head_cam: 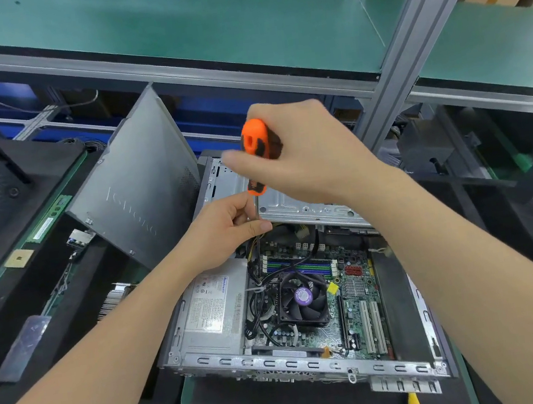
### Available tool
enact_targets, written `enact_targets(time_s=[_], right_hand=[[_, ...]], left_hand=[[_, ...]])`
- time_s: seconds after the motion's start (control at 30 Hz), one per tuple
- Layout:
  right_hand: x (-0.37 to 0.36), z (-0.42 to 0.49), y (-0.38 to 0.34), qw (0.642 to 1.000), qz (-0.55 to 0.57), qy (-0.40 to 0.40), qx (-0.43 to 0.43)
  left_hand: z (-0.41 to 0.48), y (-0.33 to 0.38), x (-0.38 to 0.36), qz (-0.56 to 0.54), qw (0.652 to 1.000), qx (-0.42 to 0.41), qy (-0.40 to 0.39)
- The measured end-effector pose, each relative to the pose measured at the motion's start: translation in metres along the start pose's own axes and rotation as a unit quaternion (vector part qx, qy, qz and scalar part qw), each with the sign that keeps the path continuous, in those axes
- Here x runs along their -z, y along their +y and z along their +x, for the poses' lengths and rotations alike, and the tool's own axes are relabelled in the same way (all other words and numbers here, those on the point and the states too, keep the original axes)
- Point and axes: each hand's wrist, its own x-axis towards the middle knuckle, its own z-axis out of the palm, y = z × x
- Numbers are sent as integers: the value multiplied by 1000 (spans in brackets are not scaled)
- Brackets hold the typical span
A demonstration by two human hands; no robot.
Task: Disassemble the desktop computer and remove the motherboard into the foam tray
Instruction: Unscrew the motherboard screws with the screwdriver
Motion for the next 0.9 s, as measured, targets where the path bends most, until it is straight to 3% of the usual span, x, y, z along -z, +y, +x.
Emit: enact_targets(time_s=[0.1,0.17,0.27,0.4,0.8,0.9], right_hand=[[-2,9,-11,990,-129,21,-52],[0,15,-15,991,-123,-6,-61],[21,21,-17,989,-96,-107,-19],[43,26,-20,958,-156,-231,72],[33,19,-23,962,-129,-224,91],[22,18,-25,972,-210,-97,29]], left_hand=[[2,-2,-1,7,1000,4,7],[2,-1,0,0,1000,0,2],[1,1,3,-26,999,-18,-21],[0,4,6,-9,999,-29,-26],[-4,27,0,-136,989,-32,-38],[-3,26,-1,-141,989,-21,-35]])
